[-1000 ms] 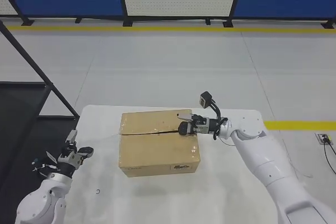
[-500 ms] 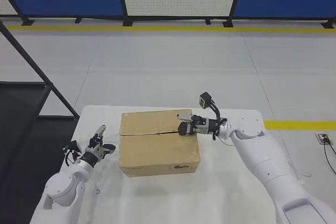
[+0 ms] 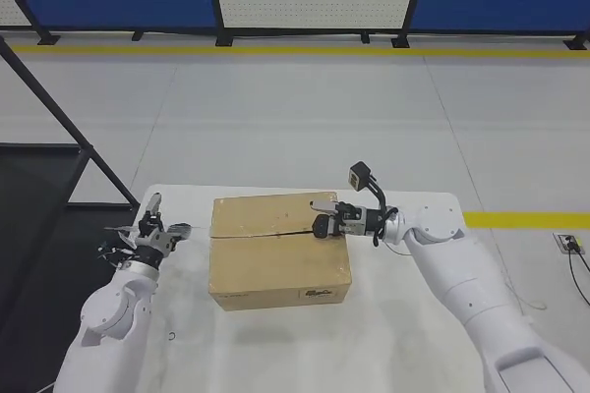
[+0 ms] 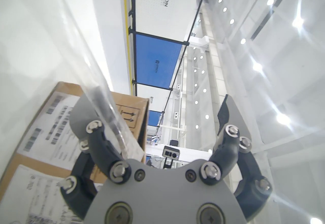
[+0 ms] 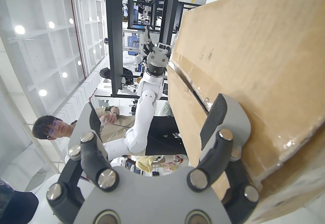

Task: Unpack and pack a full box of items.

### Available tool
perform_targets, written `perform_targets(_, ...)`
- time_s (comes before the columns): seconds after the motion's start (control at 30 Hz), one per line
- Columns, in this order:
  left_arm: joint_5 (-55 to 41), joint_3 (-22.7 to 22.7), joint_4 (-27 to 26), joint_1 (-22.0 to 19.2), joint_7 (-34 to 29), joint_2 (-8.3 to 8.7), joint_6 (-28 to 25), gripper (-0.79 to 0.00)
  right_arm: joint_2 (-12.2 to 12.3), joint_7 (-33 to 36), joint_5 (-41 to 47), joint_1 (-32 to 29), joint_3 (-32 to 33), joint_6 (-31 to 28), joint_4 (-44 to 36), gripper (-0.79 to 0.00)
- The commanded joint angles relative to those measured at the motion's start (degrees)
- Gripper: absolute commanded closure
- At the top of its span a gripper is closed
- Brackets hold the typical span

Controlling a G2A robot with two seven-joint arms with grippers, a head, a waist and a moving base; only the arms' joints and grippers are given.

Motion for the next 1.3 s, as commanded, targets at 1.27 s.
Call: perform_targets(1.27,0.9,0.15,-0.61,3.17,-6.36,0.45,5.46,-0.785,-1.27,1.14,0.2,0.07,0.34,-0.95,1.93,-0.785)
